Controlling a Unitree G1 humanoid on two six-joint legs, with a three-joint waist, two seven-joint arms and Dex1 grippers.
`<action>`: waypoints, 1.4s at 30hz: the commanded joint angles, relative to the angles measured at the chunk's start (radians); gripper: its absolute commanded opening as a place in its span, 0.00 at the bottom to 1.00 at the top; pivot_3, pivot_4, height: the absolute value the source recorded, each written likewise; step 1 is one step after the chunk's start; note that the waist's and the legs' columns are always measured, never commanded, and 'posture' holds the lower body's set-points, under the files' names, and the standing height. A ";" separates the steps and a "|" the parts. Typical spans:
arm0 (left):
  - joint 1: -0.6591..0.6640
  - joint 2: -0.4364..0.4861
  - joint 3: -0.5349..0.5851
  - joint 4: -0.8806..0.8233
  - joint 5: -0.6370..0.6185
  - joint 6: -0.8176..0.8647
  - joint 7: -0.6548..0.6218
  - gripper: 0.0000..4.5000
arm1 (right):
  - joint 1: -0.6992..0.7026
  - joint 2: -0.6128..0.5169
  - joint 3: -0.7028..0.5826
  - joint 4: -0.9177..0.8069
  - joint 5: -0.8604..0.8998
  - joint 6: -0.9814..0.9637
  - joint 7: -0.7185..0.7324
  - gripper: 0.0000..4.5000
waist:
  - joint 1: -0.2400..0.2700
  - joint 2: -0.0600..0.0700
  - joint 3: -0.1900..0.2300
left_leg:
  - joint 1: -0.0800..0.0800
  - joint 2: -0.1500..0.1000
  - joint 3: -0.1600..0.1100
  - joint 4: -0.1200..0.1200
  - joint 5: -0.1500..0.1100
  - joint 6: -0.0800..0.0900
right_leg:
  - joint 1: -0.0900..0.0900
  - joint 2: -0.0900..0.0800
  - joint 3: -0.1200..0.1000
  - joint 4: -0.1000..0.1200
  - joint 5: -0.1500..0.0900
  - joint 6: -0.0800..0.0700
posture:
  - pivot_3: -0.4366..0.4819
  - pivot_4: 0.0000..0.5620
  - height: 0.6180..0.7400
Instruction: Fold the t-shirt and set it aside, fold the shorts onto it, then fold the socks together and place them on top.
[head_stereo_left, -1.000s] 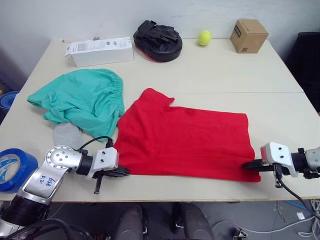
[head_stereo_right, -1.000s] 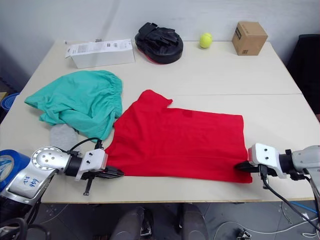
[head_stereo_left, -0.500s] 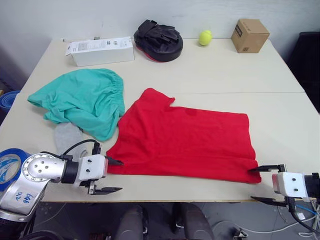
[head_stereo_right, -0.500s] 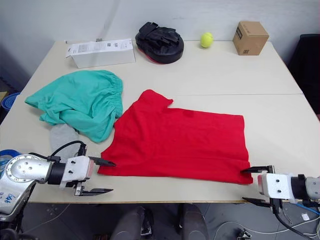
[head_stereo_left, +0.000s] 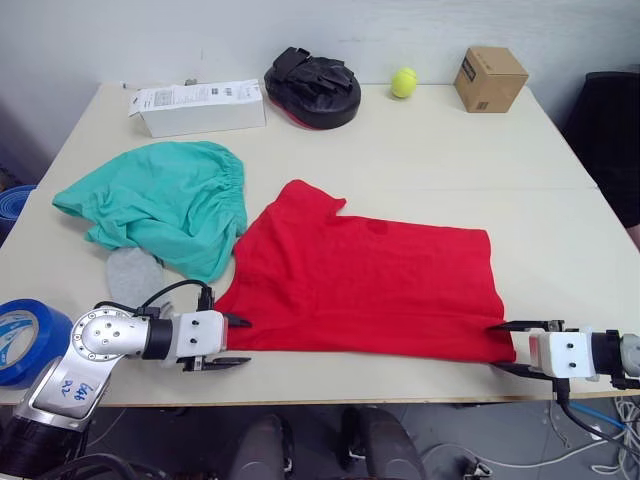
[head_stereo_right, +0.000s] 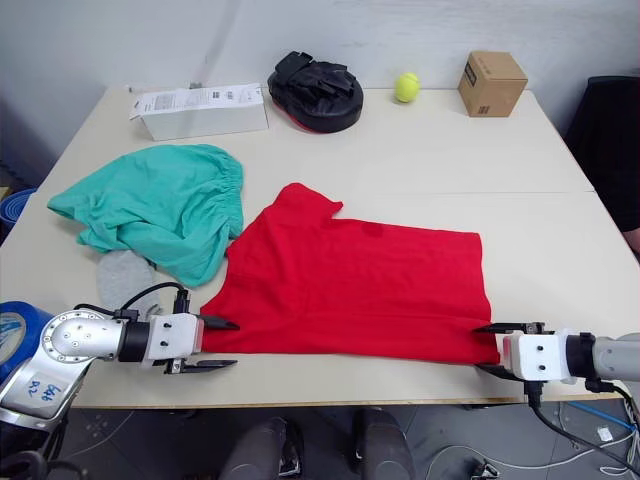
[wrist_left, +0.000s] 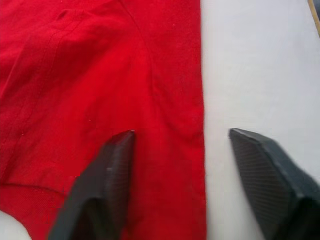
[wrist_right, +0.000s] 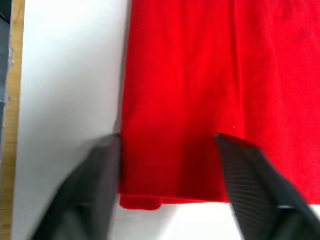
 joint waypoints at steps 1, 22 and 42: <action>-0.004 0.008 -0.005 0.008 0.016 0.016 0.011 0.34 | -0.004 -0.003 0.030 0.065 -0.056 -0.010 -0.036 0.34 | 0.000 0.000 0.000 | 0.000 0.000 0.000 0.000 0.000 0.000 | 0.000 0.000 0.000 0.000 0.000 0.000 | 0.48 0.27 1.00; 0.229 0.105 0.079 -0.223 -0.139 0.182 -0.065 0.00 | 0.212 -0.172 0.041 -0.028 0.148 -0.001 0.218 0.00 | 0.007 0.004 0.002 | -0.002 0.000 -0.002 -0.002 -0.001 -0.001 | 0.000 -0.001 -0.002 -0.003 -0.003 -0.001 | 0.48 0.27 1.00; 0.341 0.076 0.088 -0.311 -0.126 0.226 0.036 0.00 | 0.155 -0.133 0.021 -0.038 0.096 0.074 0.141 0.00 | -0.003 0.004 0.001 | -0.001 0.000 -0.001 -0.002 -0.004 0.004 | 0.000 -0.001 -0.001 -0.006 -0.002 -0.003 | 0.48 0.27 1.00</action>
